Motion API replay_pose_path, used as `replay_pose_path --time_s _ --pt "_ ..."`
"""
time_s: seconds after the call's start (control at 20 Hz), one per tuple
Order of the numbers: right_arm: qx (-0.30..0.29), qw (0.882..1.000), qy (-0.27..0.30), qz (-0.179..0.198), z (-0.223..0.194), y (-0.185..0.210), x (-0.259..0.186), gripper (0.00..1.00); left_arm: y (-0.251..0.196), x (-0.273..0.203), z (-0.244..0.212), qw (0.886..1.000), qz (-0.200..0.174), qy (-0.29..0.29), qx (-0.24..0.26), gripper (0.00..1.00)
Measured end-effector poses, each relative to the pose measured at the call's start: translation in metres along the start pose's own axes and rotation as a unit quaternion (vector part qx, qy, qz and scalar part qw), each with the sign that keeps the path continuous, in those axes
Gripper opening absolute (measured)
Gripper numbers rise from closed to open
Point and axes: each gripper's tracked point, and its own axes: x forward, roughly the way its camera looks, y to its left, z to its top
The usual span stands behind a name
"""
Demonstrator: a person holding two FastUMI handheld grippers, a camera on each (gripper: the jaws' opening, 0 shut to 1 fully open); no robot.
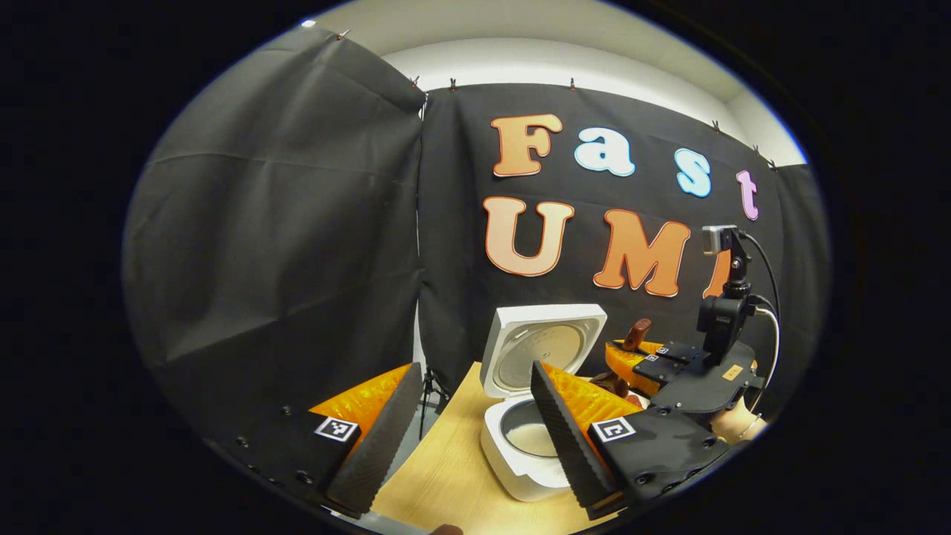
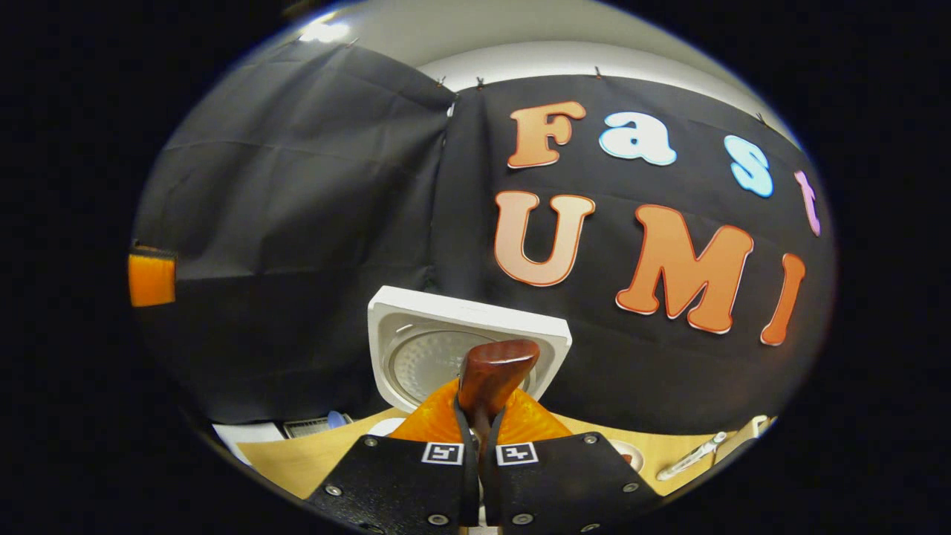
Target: Close the left gripper, press the button to open the rice cooker; take a wooden spoon from the chopstick holder with the right hand, scoop a spoonful of rice and pour it into the rice cooker, then put the wooden spoon back into the chopstick holder.
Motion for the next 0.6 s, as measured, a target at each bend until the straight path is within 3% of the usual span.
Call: replay_pose_path --time_s 0.1,0.25,0.6 --pt "0.078 0.997 -0.006 -0.006 0.003 -0.015 -0.004 0.02 -0.002 0.0 0.003 1.0 0.001 -0.002 -0.001 1.0" --pt "0.18 0.984 0.0 -0.012 0.0 -0.043 -0.015 0.02 -0.009 -0.002 0.009 1.0 -0.002 -0.008 -0.004 0.99" --pt "0.322 0.946 -0.015 -0.042 -0.007 -0.122 -0.062 0.02 -0.041 -0.002 0.021 0.999 -0.025 -0.021 -0.003 0.99"
